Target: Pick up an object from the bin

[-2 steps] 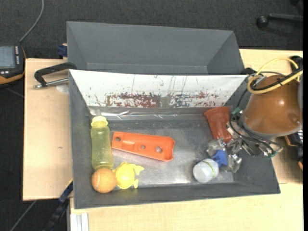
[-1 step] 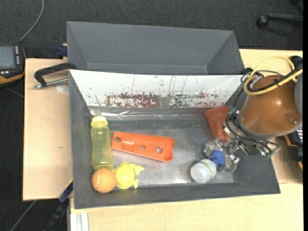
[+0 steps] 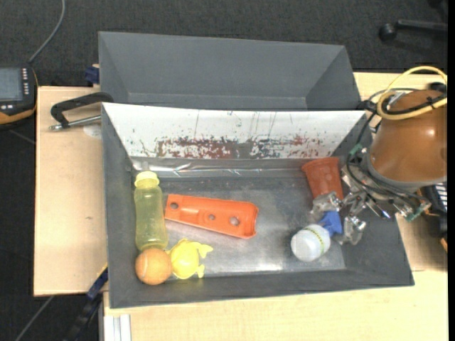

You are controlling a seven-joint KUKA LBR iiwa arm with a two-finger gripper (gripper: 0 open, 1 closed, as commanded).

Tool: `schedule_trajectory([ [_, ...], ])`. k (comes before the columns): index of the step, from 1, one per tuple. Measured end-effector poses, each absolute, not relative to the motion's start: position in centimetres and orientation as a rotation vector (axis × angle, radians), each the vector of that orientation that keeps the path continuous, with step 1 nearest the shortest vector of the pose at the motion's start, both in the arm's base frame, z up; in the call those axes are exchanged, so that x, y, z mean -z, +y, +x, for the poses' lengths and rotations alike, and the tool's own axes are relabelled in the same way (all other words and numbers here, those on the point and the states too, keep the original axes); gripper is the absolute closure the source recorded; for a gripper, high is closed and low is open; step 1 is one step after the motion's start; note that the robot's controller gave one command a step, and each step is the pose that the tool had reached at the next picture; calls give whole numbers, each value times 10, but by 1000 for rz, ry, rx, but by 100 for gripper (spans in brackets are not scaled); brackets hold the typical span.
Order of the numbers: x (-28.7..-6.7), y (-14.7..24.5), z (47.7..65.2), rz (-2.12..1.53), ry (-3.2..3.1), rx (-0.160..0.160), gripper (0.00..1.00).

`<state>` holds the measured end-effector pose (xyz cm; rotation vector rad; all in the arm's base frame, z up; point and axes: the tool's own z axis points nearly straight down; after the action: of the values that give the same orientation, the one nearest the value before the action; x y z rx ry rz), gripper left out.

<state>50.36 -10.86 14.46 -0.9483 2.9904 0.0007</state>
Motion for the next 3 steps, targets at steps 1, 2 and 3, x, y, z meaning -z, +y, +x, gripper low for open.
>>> schedule_trajectory([
  [1, -134, -108, 511, -911, 2985, 15, 100],
  [2, -90, -103, 508, -927, 2998, -3, 100],
  [3, -151, -99, 511, -976, 2966, 11, 100],
])
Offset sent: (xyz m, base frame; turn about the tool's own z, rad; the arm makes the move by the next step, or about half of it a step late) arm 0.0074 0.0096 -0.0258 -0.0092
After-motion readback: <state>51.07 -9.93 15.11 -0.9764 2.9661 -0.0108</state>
